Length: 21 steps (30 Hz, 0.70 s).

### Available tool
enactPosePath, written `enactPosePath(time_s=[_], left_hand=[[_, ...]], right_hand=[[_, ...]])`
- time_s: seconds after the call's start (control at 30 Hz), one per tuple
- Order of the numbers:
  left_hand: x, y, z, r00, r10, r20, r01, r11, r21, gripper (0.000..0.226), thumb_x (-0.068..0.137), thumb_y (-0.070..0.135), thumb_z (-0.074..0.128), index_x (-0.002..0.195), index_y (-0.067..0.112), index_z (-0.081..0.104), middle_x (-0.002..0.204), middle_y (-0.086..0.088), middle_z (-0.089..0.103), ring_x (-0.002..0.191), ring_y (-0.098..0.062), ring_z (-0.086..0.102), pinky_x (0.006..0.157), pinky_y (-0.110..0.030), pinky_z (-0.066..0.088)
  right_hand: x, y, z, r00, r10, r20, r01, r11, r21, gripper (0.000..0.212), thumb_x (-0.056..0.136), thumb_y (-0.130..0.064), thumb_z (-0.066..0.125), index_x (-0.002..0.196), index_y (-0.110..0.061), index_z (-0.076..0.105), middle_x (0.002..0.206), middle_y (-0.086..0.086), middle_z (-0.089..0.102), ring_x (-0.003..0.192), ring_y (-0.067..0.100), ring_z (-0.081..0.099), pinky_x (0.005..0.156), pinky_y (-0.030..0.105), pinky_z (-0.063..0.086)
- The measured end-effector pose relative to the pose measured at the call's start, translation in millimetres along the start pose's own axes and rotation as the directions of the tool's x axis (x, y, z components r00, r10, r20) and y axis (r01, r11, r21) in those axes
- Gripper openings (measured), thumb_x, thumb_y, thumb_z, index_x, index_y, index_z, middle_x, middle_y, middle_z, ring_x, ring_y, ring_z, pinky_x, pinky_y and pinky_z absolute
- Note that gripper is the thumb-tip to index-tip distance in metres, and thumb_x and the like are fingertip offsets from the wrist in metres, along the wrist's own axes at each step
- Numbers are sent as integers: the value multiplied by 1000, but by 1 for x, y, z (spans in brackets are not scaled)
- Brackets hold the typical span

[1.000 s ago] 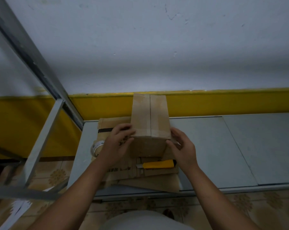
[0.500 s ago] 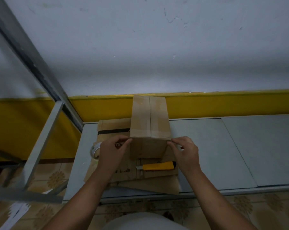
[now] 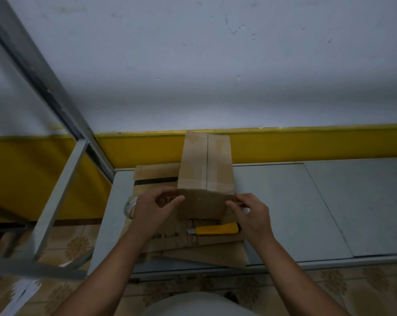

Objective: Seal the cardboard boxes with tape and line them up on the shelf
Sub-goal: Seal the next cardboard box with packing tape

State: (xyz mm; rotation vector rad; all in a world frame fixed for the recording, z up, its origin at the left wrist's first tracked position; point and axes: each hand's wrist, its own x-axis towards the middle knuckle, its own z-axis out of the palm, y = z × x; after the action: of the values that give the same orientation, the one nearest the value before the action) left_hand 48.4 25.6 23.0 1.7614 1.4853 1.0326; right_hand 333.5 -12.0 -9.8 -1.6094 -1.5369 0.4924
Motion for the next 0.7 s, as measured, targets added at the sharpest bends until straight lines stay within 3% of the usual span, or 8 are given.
enactPosePath(time_s=[0.13,0.2,0.3,0.4,0.57,0.7], left_hand=[[9,-6,-12,994,19,111,-15,999,-32,24,101,17,70,121,29,74,109,17,76,103,1,71,88,-21,60],[18,-6,-19,985,1,174,6,999,-41,29,103,10,65,124,29,71,109,16,77,104,1,71,90,-25,61],[35,-5,-26,962,10,272,-24,998,51,39,100,15,71,130,39,66,107,21,73,100,5,69,85,-18,57],[52,0,-31,932,68,357,-126,982,144,51,95,14,77,130,48,59,108,25,67,99,12,63,82,-11,52],[71,-2,-38,842,165,514,-303,932,197,56,90,7,81,138,32,68,118,18,64,107,4,64,92,-15,56],[76,-4,-39,800,180,572,-330,928,170,59,85,3,84,132,34,70,119,25,59,107,14,61,89,-6,51]], right_hand=[[1,0,-14,990,-21,137,15,999,47,20,102,-35,61,119,-29,70,105,-15,68,101,-1,64,84,12,49],[6,2,-21,988,-11,153,3,999,53,20,105,-23,57,119,-33,67,107,-17,67,103,-2,63,84,8,46],[20,7,-29,988,-51,144,47,998,34,34,98,-5,66,127,-23,69,113,-9,68,106,-1,64,89,15,53],[33,8,-33,964,-175,200,167,984,57,43,92,0,73,131,-18,70,122,-7,66,112,3,63,92,21,54],[44,9,-36,941,-241,238,240,970,32,48,86,0,79,129,-19,72,132,-6,63,124,1,58,102,22,51],[45,10,-40,930,-238,280,230,971,60,50,80,-1,84,126,-19,74,135,-7,63,125,-2,57,104,22,50]])
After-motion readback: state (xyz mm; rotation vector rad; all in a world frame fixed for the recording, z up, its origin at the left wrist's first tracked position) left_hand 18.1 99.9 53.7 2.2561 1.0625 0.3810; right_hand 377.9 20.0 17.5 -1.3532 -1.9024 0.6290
